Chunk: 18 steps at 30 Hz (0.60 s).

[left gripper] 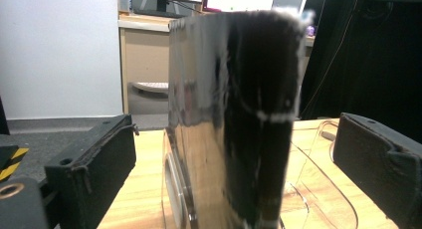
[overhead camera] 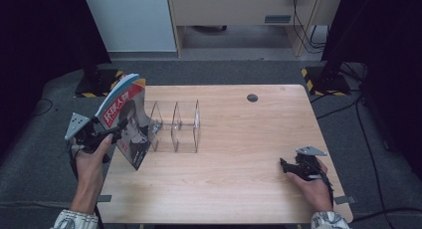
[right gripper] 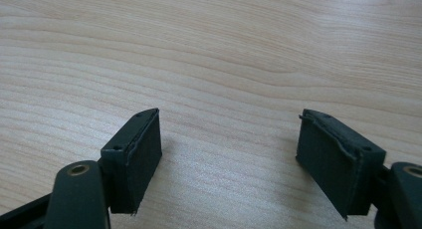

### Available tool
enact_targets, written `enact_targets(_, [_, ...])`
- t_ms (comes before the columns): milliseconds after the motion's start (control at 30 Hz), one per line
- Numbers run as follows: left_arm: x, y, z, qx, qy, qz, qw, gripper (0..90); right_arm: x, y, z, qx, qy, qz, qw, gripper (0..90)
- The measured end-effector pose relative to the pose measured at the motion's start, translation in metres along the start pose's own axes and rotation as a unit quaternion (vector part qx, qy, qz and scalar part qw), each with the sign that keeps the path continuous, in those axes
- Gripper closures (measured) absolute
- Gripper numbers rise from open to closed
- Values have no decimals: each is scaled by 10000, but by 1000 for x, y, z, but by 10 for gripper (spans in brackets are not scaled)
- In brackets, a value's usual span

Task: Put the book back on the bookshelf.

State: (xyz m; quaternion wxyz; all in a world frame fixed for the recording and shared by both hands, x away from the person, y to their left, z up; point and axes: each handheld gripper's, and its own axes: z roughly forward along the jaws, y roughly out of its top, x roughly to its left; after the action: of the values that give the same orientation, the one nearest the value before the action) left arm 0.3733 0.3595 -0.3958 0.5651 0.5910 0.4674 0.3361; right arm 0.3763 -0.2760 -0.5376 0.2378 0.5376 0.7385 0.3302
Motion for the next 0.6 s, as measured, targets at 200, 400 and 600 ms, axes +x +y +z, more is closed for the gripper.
enact_targets(200, [0, -3, -4, 26, 16, 53, 10000, 23, 0, 0, 0, 1, 1, 0, 10000, 256])
enact_targets(400, [0, -5, -7, 51, -12, 75, 10000, 21, 0, 0, 0, 4, 3, 0, 10000, 255])
enact_targets(600, [-1, -7, -10, 55, 8, 113, 9999, 21, 0, 0, 0, 5, 5, -3, 10000, 254])
